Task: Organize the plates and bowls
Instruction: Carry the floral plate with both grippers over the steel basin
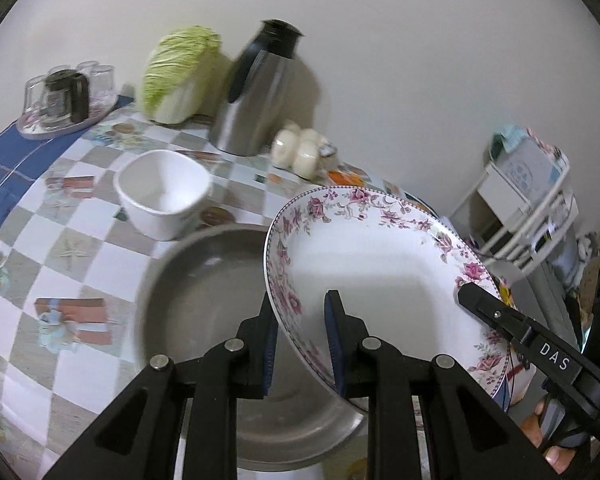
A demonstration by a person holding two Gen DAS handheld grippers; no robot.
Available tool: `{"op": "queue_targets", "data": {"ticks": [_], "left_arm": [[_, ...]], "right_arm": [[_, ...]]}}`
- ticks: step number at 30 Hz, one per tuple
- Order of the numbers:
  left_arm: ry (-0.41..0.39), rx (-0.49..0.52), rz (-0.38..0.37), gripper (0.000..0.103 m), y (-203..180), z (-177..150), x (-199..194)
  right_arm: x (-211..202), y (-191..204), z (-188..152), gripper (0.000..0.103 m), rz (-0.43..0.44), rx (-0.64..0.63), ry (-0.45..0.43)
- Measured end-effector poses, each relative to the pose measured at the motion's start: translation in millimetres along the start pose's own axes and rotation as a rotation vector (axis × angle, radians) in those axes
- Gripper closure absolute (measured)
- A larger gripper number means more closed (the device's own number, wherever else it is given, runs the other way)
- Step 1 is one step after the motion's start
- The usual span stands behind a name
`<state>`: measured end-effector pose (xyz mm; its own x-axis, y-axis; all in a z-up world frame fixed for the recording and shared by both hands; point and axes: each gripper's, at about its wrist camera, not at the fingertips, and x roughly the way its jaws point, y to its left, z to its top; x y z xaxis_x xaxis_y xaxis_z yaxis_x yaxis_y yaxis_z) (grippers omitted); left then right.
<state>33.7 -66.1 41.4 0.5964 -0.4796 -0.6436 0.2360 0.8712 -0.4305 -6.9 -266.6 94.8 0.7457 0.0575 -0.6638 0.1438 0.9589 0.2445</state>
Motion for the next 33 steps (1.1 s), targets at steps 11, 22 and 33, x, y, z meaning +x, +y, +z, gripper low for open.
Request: {"op": "queue_targets", "data": {"ticks": [11,22,33], "left_arm": [[-0.042,-0.061,0.053,0.079,48.1,6.9,-17.8],[-0.021,-0.105,0.118,0.08,79.9,5.5,-18.8],[0.053,-0.047,0.131,0.079,62.6,-3.1,6.3]], "right_arm": [[26.7,46.5,-6.2,0.081,0.069,-0.046,0.036],[61.8,68.6,-25.3,0.081,0.117,-0.064,0.118],[76.0,43.0,-34.0,0.081,0.075,-0.029,0.165]]}}
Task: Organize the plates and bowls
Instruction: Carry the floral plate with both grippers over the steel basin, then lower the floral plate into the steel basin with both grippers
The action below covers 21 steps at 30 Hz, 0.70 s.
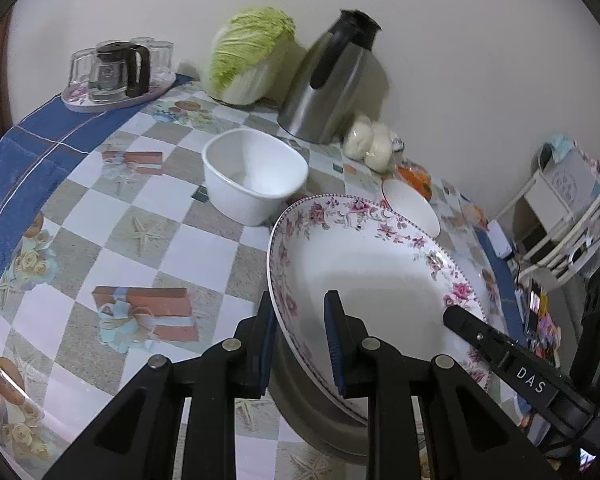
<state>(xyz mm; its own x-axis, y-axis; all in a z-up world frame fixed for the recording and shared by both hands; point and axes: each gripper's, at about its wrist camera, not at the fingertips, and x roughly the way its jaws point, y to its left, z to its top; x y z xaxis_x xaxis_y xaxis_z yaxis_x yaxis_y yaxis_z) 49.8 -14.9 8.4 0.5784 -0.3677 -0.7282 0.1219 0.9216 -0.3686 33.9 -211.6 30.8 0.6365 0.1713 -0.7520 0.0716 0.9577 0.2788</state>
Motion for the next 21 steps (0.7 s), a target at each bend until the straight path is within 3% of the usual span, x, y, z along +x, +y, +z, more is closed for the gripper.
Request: {"op": "queue_targets", "data": {"ticks": [13,21], "left_arm": [[0.093,0.055,0.064,0.079,-11.0,-10.0,32.2],[0.095,0.08,0.08,0.08,-15.3,-11.9,36.0]], "right_arm": [[22.4,-22.7,-9.5,0.081,-0.04,0.03,0.074],[34.5,-28.2,-14.7,0.081,-0.045,0.042,0.115]]}}
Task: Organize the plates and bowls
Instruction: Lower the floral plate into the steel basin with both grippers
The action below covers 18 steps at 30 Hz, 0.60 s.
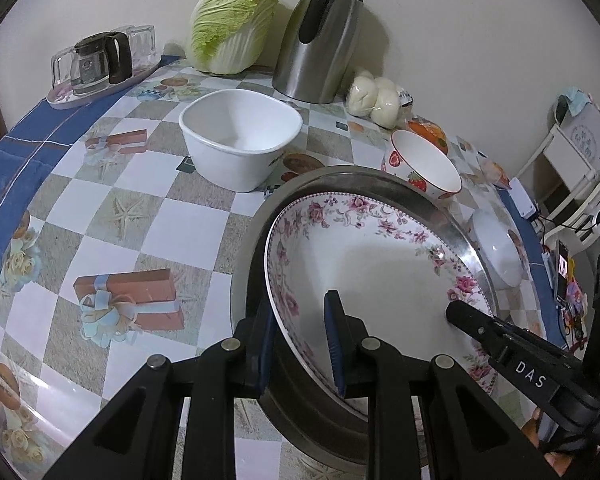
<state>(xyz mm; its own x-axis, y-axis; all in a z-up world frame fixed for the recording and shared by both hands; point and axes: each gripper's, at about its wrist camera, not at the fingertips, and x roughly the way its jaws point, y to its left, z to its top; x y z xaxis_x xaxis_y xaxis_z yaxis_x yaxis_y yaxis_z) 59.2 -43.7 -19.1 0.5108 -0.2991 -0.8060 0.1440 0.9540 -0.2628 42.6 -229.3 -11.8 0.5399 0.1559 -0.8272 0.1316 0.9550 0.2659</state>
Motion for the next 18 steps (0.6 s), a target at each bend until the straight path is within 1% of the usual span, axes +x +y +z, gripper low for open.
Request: {"op": "queue_targets", "data": {"ticks": [9,16,18], "left_arm": [[0.017,0.069,0.04,0.079,-12.2,-3.0,5.9],[0.039,0.083,0.046,0.079,-16.6,-4.9,9.0],[0.047,0.097,0.053,0.078,-19.1,-6.1,10.1]], "right_arm": [[1.7,-6.8,-0.3,0.081,-0.025,0.008,0.004],[3.5,-11.6,-2.1,0.08,-0.036,0.029,0.024],[3.1,-10.8,-2.0,0.08,-0.046,0.026,0.023]]}}
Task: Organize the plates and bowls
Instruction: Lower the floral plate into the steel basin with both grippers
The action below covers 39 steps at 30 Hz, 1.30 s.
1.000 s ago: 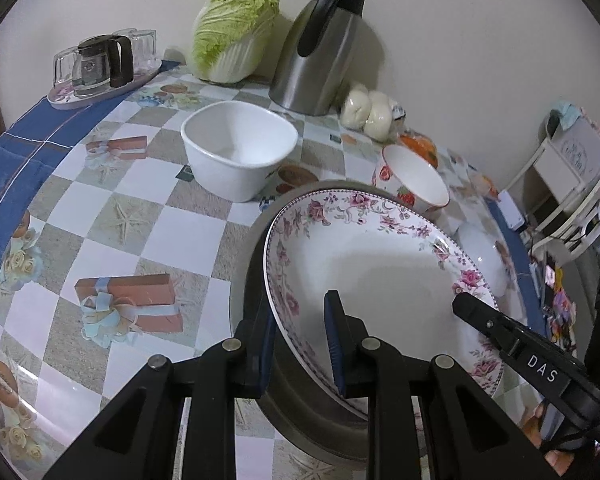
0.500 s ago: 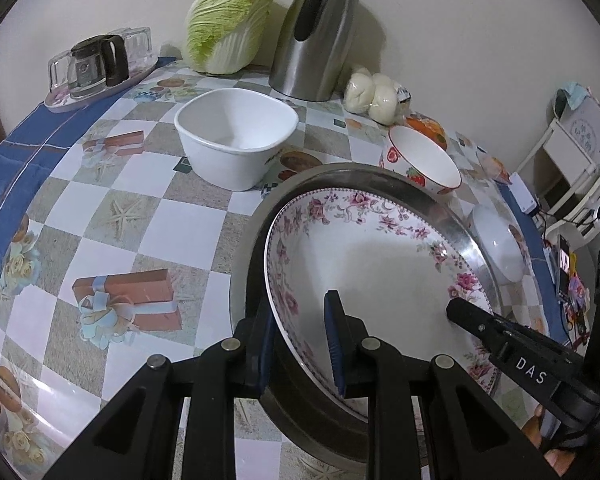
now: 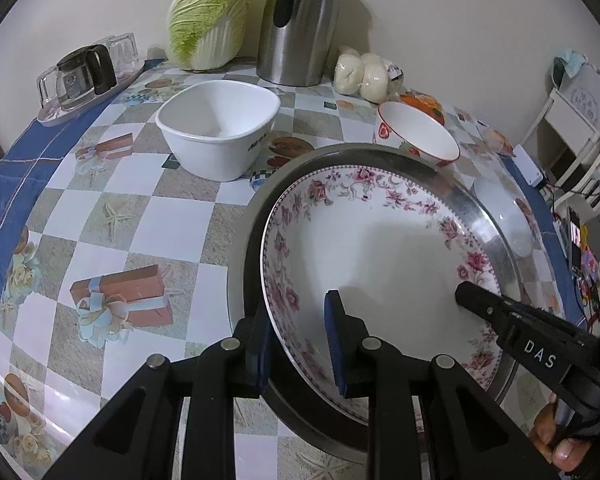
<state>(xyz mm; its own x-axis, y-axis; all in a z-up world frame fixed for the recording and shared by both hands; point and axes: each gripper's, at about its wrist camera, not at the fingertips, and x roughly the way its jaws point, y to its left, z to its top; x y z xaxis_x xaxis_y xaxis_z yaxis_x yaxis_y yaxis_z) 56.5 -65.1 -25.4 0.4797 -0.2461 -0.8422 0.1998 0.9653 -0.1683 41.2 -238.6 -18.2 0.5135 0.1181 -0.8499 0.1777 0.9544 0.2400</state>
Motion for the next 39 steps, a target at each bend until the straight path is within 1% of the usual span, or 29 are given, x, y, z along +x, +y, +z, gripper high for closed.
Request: {"op": "queue_targets", "data": {"ticks": [5,7,11,16,20,23,24,26,32,35,37,39], "left_arm": [[0.019,0.018,0.0,0.076,-4.4,-1.5,2.8],[0.02,0.023,0.012,0.076,-5.0,-1.8,2.5],[0.026,0.014,0.012,0.076,-4.1,-2.5,2.4],[0.034,-0.003,0.009,0.076,-2.1,-2.8,1.2],[0.031,0.037,0.03,0.076,-6.9,-3.7,2.1],[0.031,0.039,0.035,0.076,-7.6,-3.9,2.2],[0.031,0.036,0.034,0.076,-7.1,-3.8,2.1],[0.031,0.031,0.034,0.076,-6.6,-3.6,2.0],[0.028,0.015,0.029,0.076,-5.1,-3.2,1.3],[0.025,0.016,0.034,0.076,-5.3,-3.0,1.2],[0.023,0.014,0.038,0.076,-5.1,-3.0,1.2],[0.02,0.01,0.048,0.075,-4.1,-2.6,1.1]], "right_arm": [[-1.8,2.5,-0.6,0.079,-0.044,-0.018,-0.009],[-2.3,2.5,-0.6,0.079,-0.043,-0.02,-0.009],[-2.3,4.4,-0.9,0.079,-0.062,-0.039,-0.003],[-2.8,5.5,-2.0,0.079,-0.065,-0.045,0.003],[-3.1,5.8,-1.8,0.079,-0.073,-0.04,-0.002],[-6.5,4.6,-1.2,0.079,-0.111,-0.045,-0.022],[-7.2,3.6,-1.0,0.08,-0.126,-0.048,-0.025],[-7.5,1.6,-0.6,0.08,-0.121,-0.044,-0.025],[-7.3,3.6,-0.8,0.082,-0.149,-0.065,-0.026],[-9.7,8.6,-0.8,0.082,-0.193,-0.102,-0.042],[-9.2,9.3,-1.0,0.082,-0.192,-0.104,-0.041],[-6.7,7.8,-1.5,0.082,-0.159,-0.092,-0.027]]}}
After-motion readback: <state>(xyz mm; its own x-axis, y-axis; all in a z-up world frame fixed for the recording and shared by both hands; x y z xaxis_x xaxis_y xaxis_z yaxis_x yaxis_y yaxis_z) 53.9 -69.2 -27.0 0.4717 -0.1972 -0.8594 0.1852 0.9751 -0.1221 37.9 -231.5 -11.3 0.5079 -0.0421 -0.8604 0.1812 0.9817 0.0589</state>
